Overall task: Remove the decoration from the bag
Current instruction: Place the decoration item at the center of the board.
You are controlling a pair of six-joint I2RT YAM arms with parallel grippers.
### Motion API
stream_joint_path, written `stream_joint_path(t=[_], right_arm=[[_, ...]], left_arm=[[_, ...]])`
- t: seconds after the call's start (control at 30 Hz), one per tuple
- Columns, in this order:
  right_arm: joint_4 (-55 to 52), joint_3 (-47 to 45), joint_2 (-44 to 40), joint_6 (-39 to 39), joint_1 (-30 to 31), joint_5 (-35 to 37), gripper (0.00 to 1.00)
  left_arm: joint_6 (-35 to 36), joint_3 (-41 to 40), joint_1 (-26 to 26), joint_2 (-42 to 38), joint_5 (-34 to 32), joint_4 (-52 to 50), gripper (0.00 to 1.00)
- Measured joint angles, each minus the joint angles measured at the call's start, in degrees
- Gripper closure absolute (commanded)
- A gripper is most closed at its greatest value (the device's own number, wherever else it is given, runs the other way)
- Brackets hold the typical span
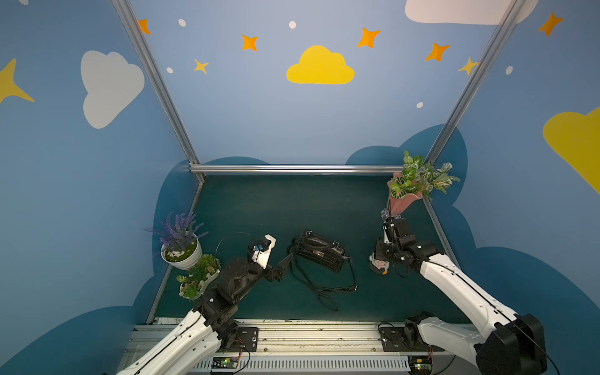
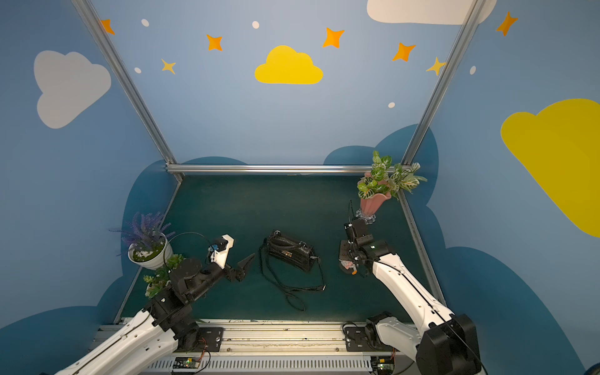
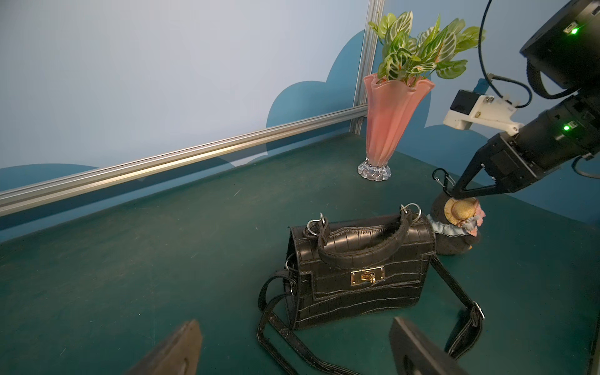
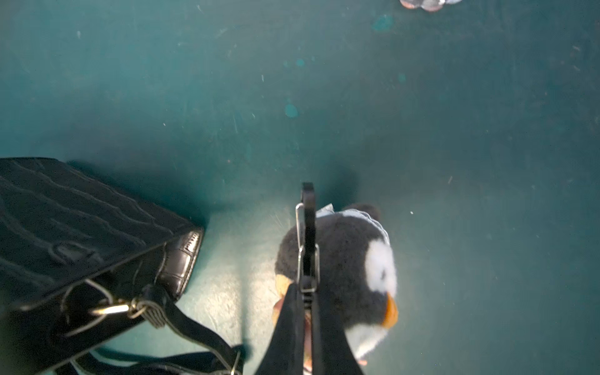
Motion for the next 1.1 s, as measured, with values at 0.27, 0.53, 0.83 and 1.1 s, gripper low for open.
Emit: stream_joint_path(t=[0.27, 0.53, 0.83, 1.1], right_arm=[[4.85, -0.26, 0.85, 1.79, -0.33, 3.93, 1.00], [13.22, 0.02, 9.18, 1.70, -2.12, 3.61, 1.00], [17.49, 9.01, 26.69, -1.49, -3.28, -2.05, 0.96], [20.04, 11.47, 33.03, -1.77, -3.34, -5.18, 0.73]], left_arm=[[-0.17, -0.33, 0.02, 0.09, 0.00, 0.44, 0.05], [-0.37, -0.63, 0.04, 0.81, 0.02, 0.59, 0.05], [-0.63, -0.66, 0.04, 0.68, 0.02, 0.63, 0.05], [-0.61, -0.66, 0.04, 0.63, -0.09, 0.57, 0.05]])
